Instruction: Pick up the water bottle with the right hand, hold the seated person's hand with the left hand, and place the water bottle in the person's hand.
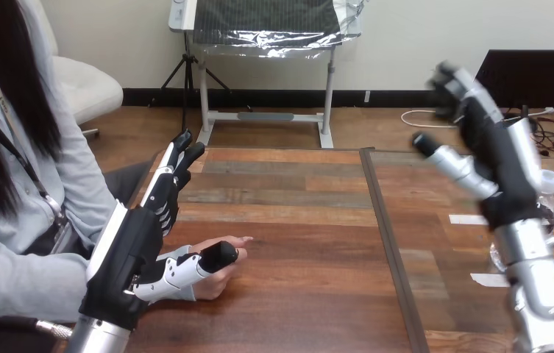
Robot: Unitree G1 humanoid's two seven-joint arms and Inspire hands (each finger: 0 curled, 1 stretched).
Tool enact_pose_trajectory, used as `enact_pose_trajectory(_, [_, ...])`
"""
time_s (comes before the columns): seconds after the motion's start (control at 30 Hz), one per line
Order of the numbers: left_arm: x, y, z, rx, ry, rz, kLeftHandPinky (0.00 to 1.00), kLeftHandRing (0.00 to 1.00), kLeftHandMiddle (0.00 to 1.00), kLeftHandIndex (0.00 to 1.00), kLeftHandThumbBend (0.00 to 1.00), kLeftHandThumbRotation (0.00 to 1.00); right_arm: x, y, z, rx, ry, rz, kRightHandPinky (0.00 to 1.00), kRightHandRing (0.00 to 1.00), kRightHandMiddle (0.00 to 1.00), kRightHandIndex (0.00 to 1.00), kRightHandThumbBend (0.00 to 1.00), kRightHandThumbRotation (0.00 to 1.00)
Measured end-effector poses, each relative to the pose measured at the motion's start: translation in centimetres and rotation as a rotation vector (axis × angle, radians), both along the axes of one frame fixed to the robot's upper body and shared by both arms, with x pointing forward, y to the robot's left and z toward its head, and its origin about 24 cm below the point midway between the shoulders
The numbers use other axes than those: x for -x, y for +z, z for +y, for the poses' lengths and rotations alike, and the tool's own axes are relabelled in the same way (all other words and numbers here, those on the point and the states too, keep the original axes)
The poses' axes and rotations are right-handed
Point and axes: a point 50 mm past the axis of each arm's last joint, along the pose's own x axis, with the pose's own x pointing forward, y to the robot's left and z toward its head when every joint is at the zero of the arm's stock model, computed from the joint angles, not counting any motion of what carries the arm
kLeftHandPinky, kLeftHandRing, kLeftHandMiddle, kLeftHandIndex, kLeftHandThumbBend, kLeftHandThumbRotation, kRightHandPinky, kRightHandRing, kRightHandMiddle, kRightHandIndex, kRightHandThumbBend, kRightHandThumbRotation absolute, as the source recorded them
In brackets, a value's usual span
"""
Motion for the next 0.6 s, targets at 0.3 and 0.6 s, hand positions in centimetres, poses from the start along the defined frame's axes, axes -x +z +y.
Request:
enact_pose_trajectory(0.3, [0.0,0.0,0.0,0.000,-0.001,0.000,1.00,1.00,1.00,1.00,1.00,0.56,-0.5,1.9,-1.7,0.025,-0.061,-0.057,0.96,0.94,0.90,0.93,1.00,0.58])
enact_pose_trajectory(0.6, [0.0,0.0,0.0,-0.002,-0.006,0.001,0.99,1.00,1.00,1.00,1.00,0.55,-0.9,3.4,-3.0,0.058,-0.128,-0.103,0.97,0.94,0.89,0.92,1.00,0.56])
